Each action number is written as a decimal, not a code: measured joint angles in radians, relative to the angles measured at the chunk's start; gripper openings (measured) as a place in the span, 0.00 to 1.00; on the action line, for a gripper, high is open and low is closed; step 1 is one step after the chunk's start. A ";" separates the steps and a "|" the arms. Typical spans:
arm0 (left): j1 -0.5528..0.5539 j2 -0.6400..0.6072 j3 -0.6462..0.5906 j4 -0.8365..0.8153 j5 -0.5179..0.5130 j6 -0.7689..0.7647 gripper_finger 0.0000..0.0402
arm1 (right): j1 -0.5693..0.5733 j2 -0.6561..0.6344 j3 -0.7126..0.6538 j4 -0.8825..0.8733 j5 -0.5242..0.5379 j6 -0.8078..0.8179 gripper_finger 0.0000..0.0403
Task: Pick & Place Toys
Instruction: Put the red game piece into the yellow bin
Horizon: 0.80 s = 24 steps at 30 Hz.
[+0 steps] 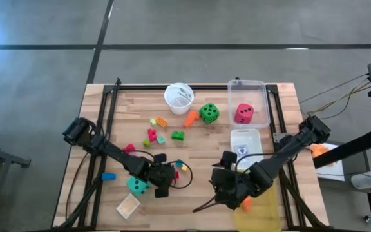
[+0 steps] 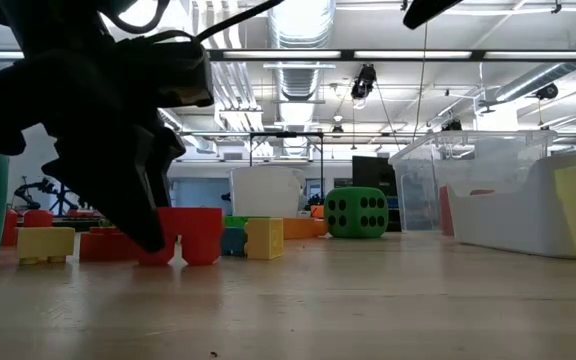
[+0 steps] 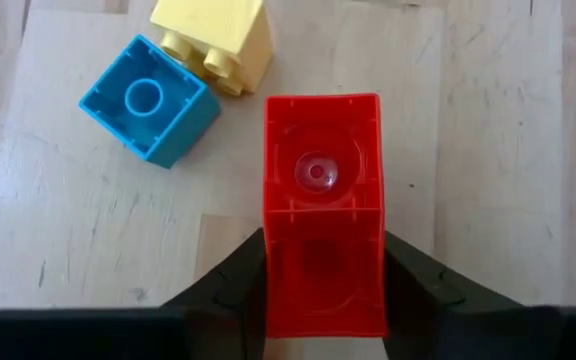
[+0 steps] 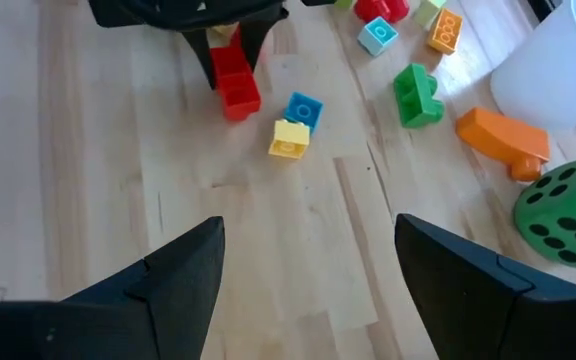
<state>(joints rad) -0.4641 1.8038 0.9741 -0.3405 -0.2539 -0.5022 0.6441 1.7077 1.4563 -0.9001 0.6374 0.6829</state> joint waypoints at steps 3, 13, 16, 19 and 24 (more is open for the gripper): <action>0.000 -0.001 0.000 0.001 0.017 -0.002 0.33 | 0.013 0.000 0.000 0.000 0.017 0.019 0.71; 0.000 -0.029 0.024 -0.003 0.111 -0.002 0.33 | 0.052 0.000 -0.002 0.098 0.046 -0.044 0.71; 0.000 -0.085 0.038 0.004 0.149 0.011 0.33 | 0.062 0.000 -0.005 0.173 0.048 -0.152 0.71; -0.004 -0.159 0.041 0.015 0.177 0.021 0.33 | 0.068 0.003 -0.006 0.242 0.048 -0.253 0.71; -0.012 -0.295 0.037 0.153 0.252 0.033 0.33 | 0.070 0.026 -0.006 0.405 0.095 -0.466 0.71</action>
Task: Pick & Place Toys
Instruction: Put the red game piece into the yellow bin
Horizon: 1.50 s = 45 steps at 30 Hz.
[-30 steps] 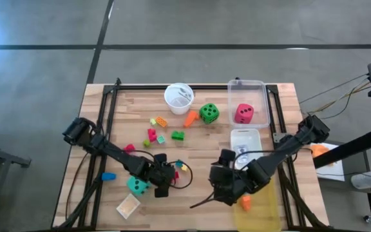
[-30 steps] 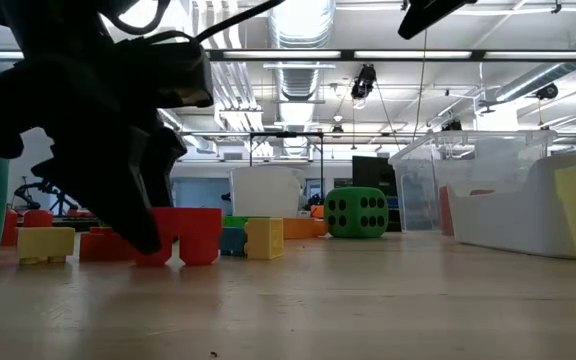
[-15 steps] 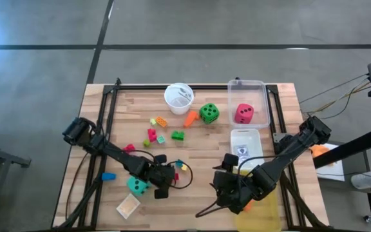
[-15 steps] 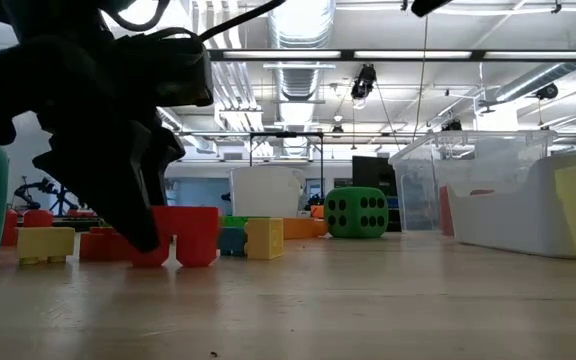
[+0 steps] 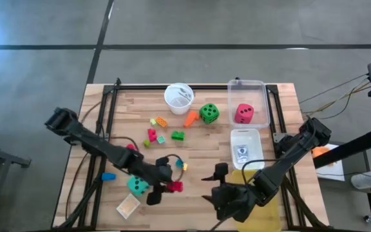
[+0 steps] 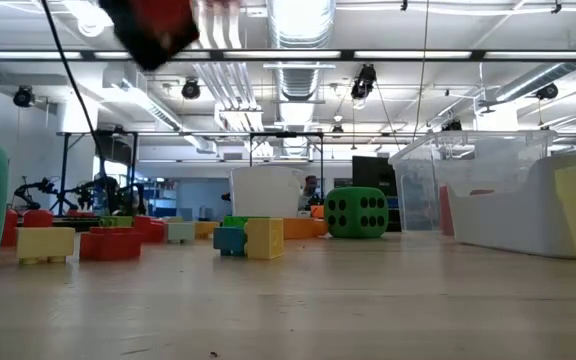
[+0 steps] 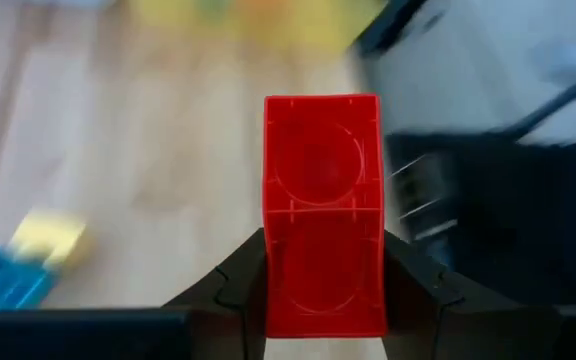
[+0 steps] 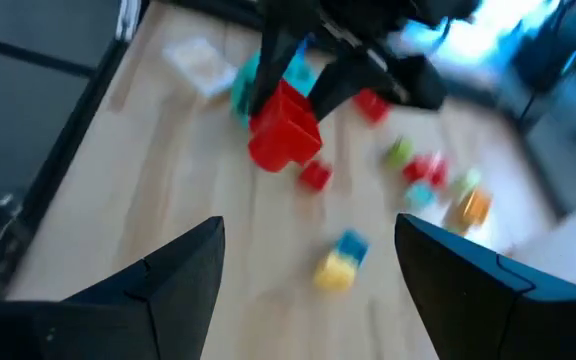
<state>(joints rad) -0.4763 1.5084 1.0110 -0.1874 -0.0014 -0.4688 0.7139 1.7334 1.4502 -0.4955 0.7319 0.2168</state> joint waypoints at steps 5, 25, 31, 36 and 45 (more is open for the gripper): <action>0.001 -0.073 0.000 0.118 0.077 0.000 0.33 | -0.001 0.047 0.000 0.220 0.035 -0.319 0.71; 0.008 -0.082 -0.001 0.184 0.125 0.027 0.33 | -0.056 0.082 0.000 0.472 -0.004 -0.532 0.71; 0.024 -0.082 -0.001 0.194 0.125 0.027 0.33 | -0.068 0.082 0.000 0.477 -0.017 -0.537 0.71; 0.038 -0.082 -0.001 0.202 0.126 0.027 0.33 | -0.076 0.082 0.000 0.486 -0.044 -0.540 0.71; 0.046 -0.077 -0.001 0.251 0.126 0.026 0.33 | -0.104 0.082 0.000 0.488 -0.060 -0.543 0.71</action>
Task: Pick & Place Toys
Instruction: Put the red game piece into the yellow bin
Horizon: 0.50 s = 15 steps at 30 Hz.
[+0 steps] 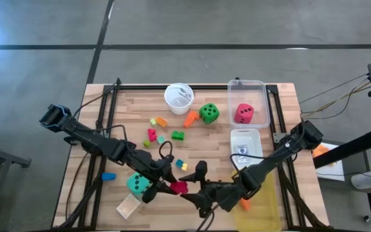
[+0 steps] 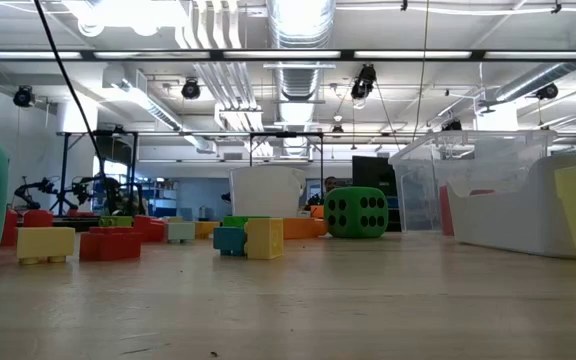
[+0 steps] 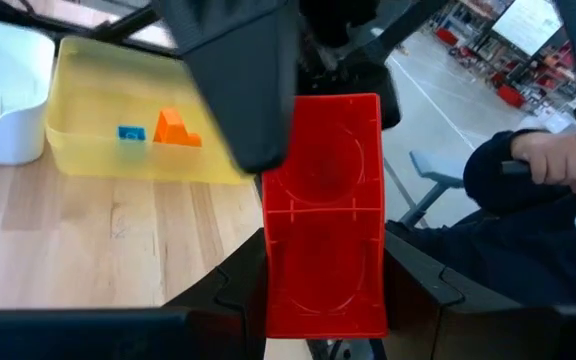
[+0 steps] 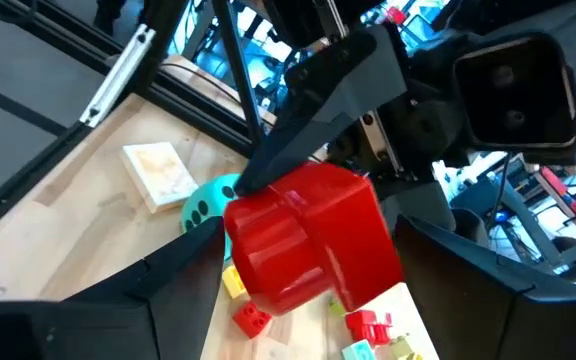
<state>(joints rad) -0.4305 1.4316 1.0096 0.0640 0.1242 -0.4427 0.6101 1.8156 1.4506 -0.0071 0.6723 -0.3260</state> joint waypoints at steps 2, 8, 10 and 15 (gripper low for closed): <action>0.001 0.004 0.000 0.009 0.000 0.000 0.33 | -0.003 0.000 0.000 0.000 -0.008 -0.001 0.71; 0.009 0.011 0.000 0.024 0.001 0.000 0.33 | -0.011 0.000 0.000 0.011 -0.042 -0.018 0.71; 0.010 0.012 0.000 0.022 0.000 0.000 0.33 | -0.013 0.000 0.000 0.011 -0.042 -0.018 0.71; 0.011 0.016 0.000 0.024 0.030 -0.003 0.33 | -0.013 0.000 0.000 0.007 -0.045 -0.019 0.68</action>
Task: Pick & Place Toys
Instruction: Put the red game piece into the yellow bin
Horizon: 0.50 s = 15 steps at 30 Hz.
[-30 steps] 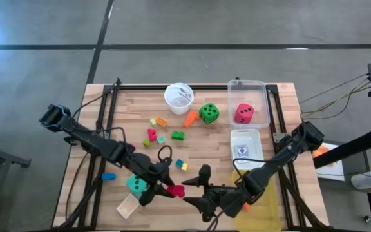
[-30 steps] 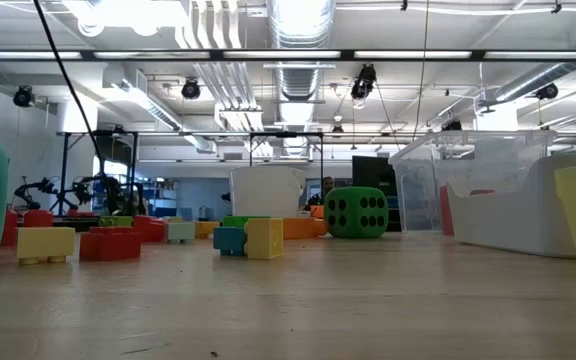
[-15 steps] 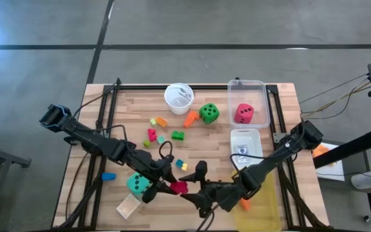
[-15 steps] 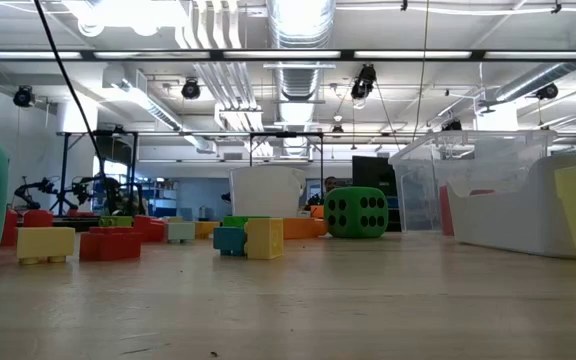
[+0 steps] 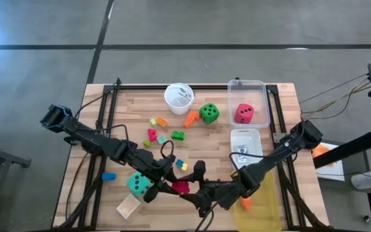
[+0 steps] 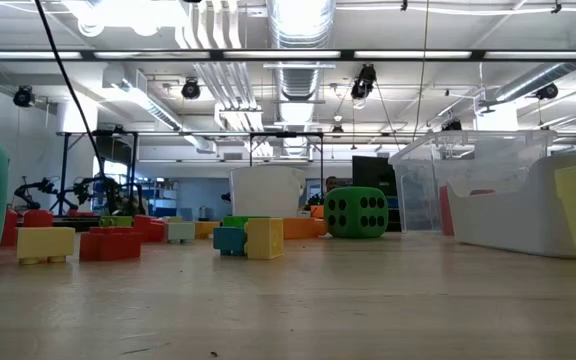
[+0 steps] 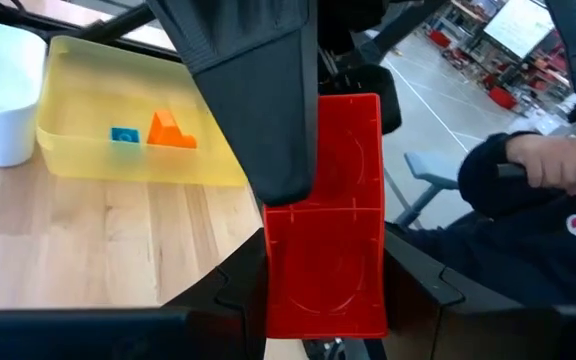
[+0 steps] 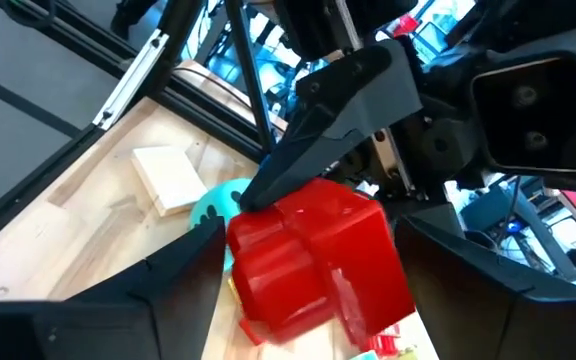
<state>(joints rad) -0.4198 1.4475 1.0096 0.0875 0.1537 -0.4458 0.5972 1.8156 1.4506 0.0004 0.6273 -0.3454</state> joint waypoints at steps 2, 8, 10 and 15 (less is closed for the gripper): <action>0.000 0.000 0.000 0.000 0.004 0.000 0.33 | 0.000 0.000 0.000 -0.004 0.000 0.002 0.63; 0.000 0.000 0.000 -0.001 0.030 0.000 0.33 | 0.000 0.000 0.000 -0.006 -0.013 0.000 0.48; 0.001 0.000 0.000 -0.001 0.037 0.000 0.33 | 0.000 0.000 0.000 -0.006 -0.013 -0.004 0.48; 0.001 0.001 0.000 0.022 0.045 -0.012 0.37 | 0.000 0.000 0.001 -0.005 -0.021 0.001 0.48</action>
<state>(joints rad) -0.4191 1.4482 1.0092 0.1092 0.1986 -0.4573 0.5976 1.8156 1.4516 -0.0047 0.6060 -0.3442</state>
